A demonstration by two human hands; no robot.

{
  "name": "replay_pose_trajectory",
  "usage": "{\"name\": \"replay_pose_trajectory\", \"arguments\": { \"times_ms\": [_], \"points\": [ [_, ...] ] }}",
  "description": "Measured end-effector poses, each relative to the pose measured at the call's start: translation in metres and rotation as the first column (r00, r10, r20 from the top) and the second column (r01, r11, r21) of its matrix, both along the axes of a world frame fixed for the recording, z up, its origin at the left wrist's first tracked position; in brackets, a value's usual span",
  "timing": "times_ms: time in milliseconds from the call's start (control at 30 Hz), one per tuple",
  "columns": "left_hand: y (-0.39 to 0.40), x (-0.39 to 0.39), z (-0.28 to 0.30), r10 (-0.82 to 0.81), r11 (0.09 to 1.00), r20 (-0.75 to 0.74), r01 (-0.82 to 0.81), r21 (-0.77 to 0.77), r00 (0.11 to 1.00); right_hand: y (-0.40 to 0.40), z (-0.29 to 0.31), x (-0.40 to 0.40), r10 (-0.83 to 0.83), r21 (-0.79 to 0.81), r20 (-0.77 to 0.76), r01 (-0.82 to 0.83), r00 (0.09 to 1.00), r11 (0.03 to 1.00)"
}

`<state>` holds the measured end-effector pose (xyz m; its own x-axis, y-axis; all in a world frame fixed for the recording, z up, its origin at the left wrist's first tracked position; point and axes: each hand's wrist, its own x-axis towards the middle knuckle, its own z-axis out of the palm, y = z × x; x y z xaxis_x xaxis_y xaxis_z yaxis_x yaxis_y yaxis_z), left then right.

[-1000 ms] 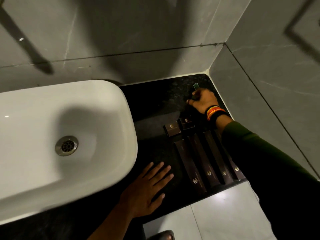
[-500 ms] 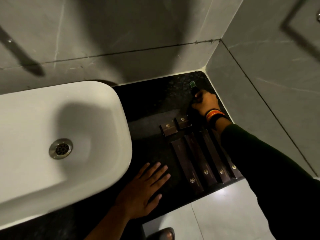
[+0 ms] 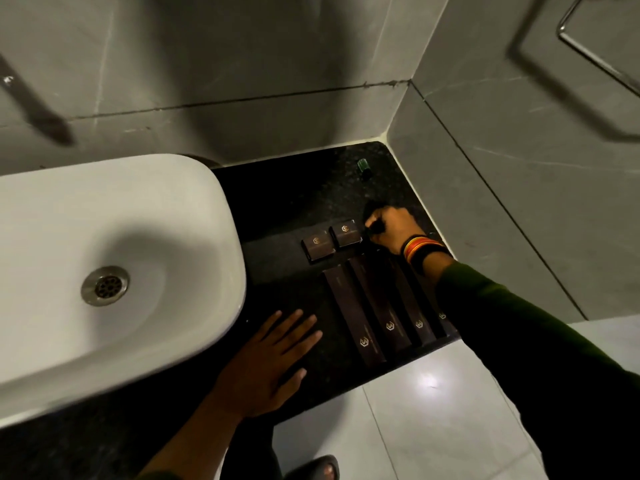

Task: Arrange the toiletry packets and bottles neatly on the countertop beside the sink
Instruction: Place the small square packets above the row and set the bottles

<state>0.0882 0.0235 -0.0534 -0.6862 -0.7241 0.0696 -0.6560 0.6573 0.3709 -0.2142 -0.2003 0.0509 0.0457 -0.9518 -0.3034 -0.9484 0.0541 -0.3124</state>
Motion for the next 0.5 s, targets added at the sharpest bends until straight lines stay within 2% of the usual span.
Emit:
{"name": "replay_pose_trajectory", "arguments": {
  "times_ms": [133,200,367,500],
  "points": [
    [0.0,-0.001,0.0,0.002,1.0,-0.006,-0.002,0.014,1.0,-0.015,0.006,-0.005,0.024,0.073,-0.054,-0.02,0.998,0.997],
    [-0.001,-0.002,0.001,0.005,1.0,-0.005,-0.005,0.028,1.0,-0.032,0.013,-0.01,-0.011,0.097,-0.083,0.019,0.996,0.995],
    [-0.002,-0.002,0.002,0.003,1.0,0.039,-0.004,0.031,0.999,-0.084,0.032,-0.003,-0.126,-0.071,-0.036,0.123,0.991,0.99],
    [-0.002,-0.003,0.005,0.011,1.0,0.027,-0.011,0.003,1.0,-0.121,0.021,0.021,-0.094,-0.131,0.017,0.096,0.995,0.987]
  ]
}}
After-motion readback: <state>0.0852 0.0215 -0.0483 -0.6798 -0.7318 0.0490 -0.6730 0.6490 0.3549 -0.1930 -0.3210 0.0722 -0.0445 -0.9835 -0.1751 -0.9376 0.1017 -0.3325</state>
